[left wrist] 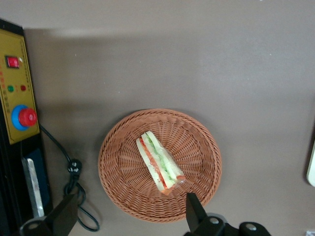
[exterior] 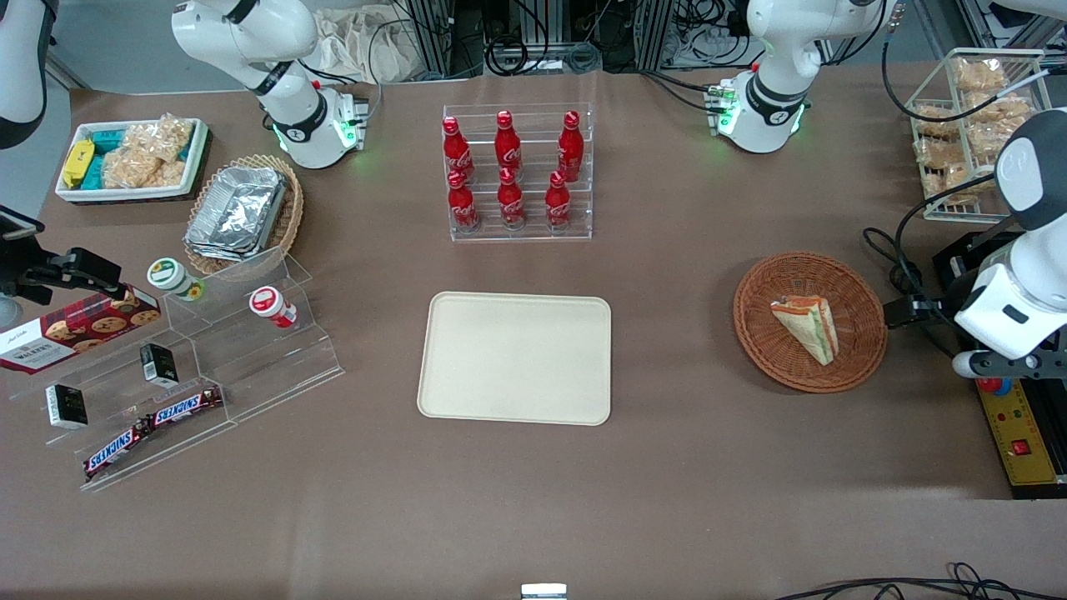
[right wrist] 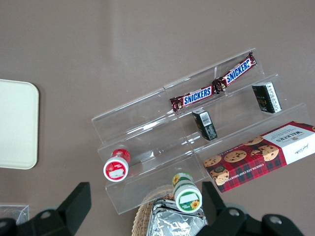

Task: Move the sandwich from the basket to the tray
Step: 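Lower the open left gripper over the sandwich in the wicker basket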

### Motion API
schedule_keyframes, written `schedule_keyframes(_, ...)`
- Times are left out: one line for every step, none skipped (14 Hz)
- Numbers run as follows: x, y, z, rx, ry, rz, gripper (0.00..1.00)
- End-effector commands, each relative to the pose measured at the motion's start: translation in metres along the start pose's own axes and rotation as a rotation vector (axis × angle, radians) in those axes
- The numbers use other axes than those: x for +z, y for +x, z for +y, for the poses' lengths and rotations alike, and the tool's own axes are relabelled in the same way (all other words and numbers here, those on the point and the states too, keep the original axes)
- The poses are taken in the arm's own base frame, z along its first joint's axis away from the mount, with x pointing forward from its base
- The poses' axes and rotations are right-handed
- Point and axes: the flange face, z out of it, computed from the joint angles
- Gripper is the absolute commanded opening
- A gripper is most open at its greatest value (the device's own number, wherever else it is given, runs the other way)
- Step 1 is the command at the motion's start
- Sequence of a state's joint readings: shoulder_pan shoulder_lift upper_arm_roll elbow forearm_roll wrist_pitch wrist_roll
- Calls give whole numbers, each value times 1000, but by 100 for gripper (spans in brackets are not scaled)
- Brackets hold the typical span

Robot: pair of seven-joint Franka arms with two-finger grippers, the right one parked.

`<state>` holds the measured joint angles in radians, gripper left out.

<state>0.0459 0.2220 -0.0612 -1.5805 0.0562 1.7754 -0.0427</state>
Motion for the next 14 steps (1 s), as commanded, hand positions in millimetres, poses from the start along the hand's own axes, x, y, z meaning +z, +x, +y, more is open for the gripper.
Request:
schedule_keyframes(-2,3,9,-86,-12,-16,98)
schedule_keyframes(-1,4,11,-118,-11,-21,99)
schedule_keyframes(4,3,13,-141,-10,-32,99)
schedule_keyframes(26,1,15,-159,-5,-86,99)
schedule_keyframes(45,-3,15,-211,-1,-115,99)
schedule_keyframes(62,-5,11,-292,-20,-123,99)
schedule_keyframes(78,-9,7,-347,-23,-127,99)
schedule_keyframes(92,-12,0,-379,-20,-129,99)
schedule_keyframes(103,-15,-24,-445,-13,-131,99)
schedule_keyframes(112,-17,-32,-512,-20,-133,99)
schedule_keyframes(125,-21,-32,-579,-25,-142,99)
schedule_keyframes(138,-24,-30,-658,-23,-130,99)
schedule_keyframes(152,-28,-30,-726,-17,-123,99)
schedule_keyframes(163,-36,-29,-766,-17,-119,99)
